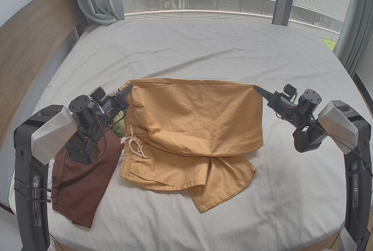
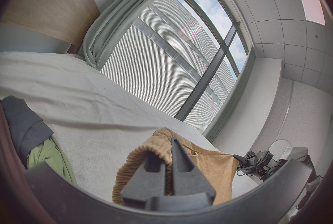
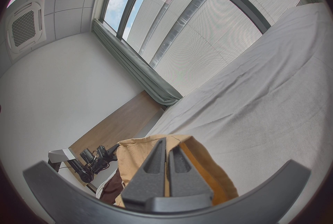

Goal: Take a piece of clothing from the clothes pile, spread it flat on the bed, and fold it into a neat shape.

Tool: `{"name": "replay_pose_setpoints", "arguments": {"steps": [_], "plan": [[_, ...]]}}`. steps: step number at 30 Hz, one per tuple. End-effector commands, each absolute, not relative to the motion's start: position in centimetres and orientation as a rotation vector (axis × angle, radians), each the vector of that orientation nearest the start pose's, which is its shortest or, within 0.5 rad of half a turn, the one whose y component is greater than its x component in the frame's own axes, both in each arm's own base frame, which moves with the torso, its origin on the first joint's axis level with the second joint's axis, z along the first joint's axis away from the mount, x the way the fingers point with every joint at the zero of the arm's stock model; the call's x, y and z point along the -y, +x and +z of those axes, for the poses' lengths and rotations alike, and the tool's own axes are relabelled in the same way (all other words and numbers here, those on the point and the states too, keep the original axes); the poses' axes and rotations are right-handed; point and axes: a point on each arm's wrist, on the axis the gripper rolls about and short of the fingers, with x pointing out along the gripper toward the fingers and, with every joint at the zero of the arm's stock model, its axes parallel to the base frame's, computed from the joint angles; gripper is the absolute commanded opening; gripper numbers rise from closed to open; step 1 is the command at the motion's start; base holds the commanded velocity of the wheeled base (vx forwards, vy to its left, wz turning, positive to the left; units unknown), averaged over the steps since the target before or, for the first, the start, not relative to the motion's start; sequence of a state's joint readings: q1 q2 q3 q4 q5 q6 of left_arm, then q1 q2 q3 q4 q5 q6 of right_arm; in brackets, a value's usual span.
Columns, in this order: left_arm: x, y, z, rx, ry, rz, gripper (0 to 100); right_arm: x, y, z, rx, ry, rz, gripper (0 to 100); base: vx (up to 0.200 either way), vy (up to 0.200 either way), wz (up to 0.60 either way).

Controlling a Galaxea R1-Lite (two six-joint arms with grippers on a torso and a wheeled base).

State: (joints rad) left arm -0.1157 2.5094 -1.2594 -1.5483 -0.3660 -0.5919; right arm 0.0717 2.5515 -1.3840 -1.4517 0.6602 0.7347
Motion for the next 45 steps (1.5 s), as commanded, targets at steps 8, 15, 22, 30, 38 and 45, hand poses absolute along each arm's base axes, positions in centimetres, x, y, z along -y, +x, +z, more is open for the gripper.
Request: {"name": "replay_pose_setpoints", "arguments": {"steps": [8,15,22,30,38,45], "plan": [[6.2,46.6,5.7,0.118,-0.546,-0.553,100,-4.8,48.6,6.0,0.0,0.613,0.785,100,0.0,0.0,0.0],[6.4,46.8,5.2,0.028,-0.605,-0.525,100,-4.0,47.8,4.9,-0.016,0.609,0.759,100,0.0,0.0,0.0],[5.7,45.8,5.5,-0.062,-0.624,-0.439,100,-4.5,42.6,6.2,-0.054,0.53,0.754,100,0.0,0.0,0.0],[5.7,40.7,6.7,-0.168,-0.62,-0.447,100,-4.4,38.1,7.4,-0.116,0.485,0.736,100,0.0,0.0,0.0],[4.9,35.8,6.6,-0.21,-0.569,-0.509,100,-4.0,34.8,6.7,-0.194,0.456,0.713,100,0.0,0.0,0.0],[3.7,33.5,6.0,-0.215,-0.541,-0.492,100,-3.7,33.2,4.9,-0.247,0.374,0.696,100,0.0,0.0,0.0]]}}
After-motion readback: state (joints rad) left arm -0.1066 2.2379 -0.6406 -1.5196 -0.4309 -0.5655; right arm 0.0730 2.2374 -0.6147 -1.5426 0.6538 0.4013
